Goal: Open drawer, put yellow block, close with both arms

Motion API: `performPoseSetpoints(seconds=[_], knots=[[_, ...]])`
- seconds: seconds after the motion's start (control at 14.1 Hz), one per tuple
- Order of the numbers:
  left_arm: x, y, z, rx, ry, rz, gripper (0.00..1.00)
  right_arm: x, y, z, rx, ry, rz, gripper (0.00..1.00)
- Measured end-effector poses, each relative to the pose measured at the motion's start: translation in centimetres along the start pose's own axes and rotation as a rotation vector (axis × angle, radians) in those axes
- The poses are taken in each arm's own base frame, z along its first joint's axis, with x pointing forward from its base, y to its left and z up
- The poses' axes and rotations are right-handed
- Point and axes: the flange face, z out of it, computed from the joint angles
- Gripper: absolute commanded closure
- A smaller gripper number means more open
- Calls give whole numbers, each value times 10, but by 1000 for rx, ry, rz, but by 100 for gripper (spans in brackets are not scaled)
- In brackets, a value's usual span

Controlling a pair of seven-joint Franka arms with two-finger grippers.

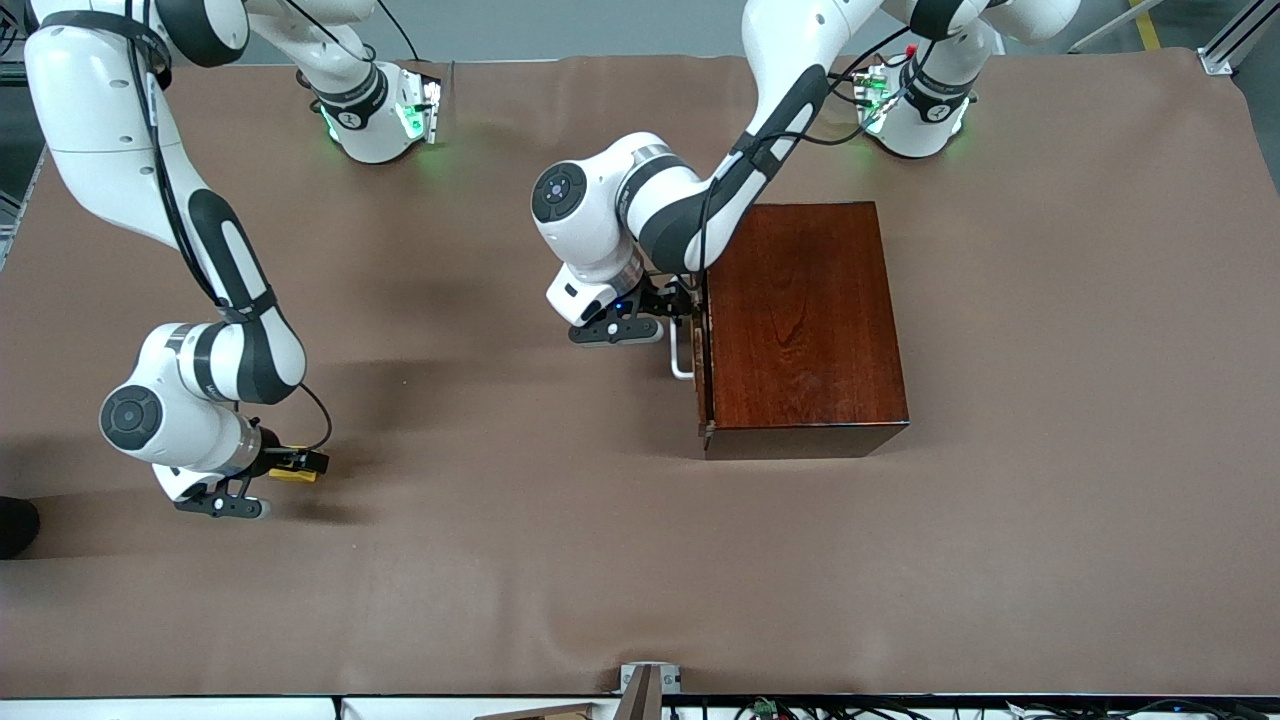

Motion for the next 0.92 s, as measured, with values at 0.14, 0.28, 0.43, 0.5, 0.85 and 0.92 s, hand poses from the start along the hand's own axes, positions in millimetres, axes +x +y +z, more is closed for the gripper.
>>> performPoseSetpoints(seconds=[0.14,0.28,0.43,0.5,0.85,0.92], knots=[[1,4,-1,-32,16,-33,0,0,0,0,0,0,0,71],[3,3,-1,-39,20,-45,0,0,0,0,0,0,0,100],[4,4,-2,-59,17,-53,0,0,0,0,0,0,1,100],[5,6,-3,-78,15,-59,0,0,0,0,0,0,1,100],[4,17,-13,-186,24,-74,0,2,0,-9,1,7,-29,100],[1,25,-18,-231,36,-70,0,2,-1,-13,1,3,-64,100]])
